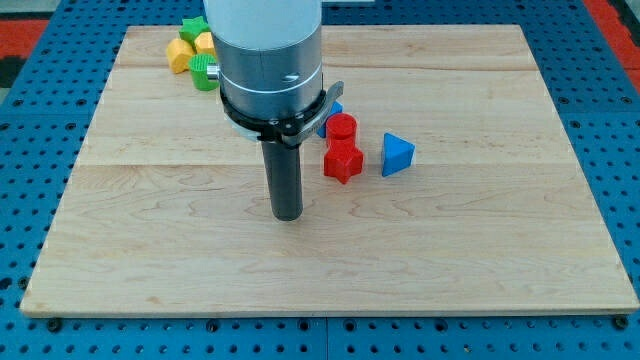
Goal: Point your arm at the yellow heart
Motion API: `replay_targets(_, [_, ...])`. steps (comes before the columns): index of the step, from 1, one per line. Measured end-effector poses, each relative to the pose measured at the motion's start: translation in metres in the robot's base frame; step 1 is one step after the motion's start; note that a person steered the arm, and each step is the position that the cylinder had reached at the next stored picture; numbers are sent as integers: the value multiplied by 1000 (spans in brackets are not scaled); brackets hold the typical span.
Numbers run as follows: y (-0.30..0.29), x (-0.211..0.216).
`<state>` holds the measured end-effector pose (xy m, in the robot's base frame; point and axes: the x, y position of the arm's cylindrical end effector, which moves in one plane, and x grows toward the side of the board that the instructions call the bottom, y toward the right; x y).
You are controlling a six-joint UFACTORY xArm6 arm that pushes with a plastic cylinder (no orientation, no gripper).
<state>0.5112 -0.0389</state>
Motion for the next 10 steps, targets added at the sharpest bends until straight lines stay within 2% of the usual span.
replay_targets(2, [0,0])
replay_targets(3, [-60,0])
replay_targets(4, [-86,0])
replay_targets(6, [-86,-1])
replay_targets(7, [-110,-6])
replay_targets(8, [-137,-28])
replay_targets(10, [-216,-112])
